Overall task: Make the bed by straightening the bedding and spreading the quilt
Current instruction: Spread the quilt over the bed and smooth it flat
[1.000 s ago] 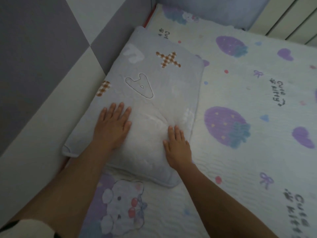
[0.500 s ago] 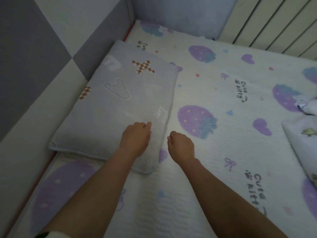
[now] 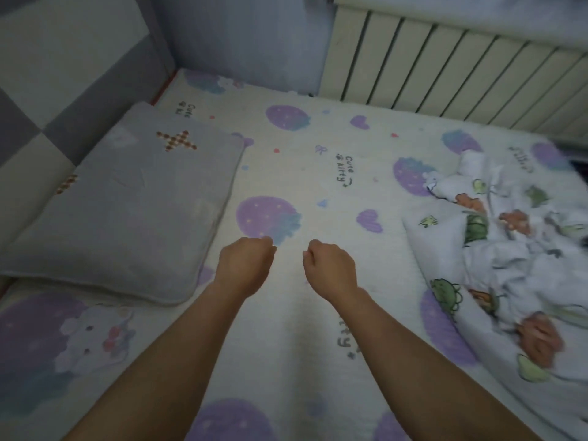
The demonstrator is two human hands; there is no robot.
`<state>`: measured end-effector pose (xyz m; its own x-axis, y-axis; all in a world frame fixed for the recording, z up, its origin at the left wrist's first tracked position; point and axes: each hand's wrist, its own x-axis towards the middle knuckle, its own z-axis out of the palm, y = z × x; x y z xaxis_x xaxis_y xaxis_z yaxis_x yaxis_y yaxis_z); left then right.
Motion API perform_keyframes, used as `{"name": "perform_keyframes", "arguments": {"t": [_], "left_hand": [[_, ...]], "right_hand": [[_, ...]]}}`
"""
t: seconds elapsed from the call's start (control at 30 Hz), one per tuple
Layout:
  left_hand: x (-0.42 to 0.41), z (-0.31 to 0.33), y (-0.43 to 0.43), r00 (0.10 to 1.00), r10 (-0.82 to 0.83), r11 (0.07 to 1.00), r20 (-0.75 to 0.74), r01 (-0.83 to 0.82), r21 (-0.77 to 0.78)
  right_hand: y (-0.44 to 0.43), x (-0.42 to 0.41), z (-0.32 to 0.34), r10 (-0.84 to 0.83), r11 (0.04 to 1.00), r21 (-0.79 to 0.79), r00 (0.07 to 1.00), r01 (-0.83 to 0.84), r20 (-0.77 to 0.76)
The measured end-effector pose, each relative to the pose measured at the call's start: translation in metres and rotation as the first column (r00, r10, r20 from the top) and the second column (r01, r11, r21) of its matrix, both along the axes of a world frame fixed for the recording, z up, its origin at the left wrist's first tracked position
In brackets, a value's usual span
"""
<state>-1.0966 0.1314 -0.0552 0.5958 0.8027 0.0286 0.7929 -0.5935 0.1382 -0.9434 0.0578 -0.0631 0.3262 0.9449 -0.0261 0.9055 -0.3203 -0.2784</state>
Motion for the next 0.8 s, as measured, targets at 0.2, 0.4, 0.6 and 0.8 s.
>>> {"name": "perform_keyframes", "arguments": {"t": [0.2, 0.4, 0.6, 0.8], "left_hand": [[0.063, 0.062, -0.061, 0.994, -0.039, 0.999, 0.101, 0.038, 0.01], [0.121, 0.119, -0.109, 0.963, -0.215, 0.977, 0.164, 0.213, 0.029], [0.174, 0.162, -0.165, 0.922, -0.35, 0.936, 0.163, 0.341, 0.086], [0.264, 0.173, -0.204, 0.886, -0.438, 0.899, 0.155, 0.43, 0.084]], "right_hand": [[-0.08, 0.065, 0.07, -0.09, 0.996, -0.004, 0.996, 0.09, 0.023], [-0.159, 0.11, 0.132, -0.244, 0.969, 0.059, 0.968, 0.241, 0.05], [-0.238, 0.145, 0.173, -0.382, 0.923, 0.08, 0.921, 0.377, 0.071], [-0.291, 0.223, 0.182, -0.484, 0.874, 0.092, 0.873, 0.478, 0.065]]}}
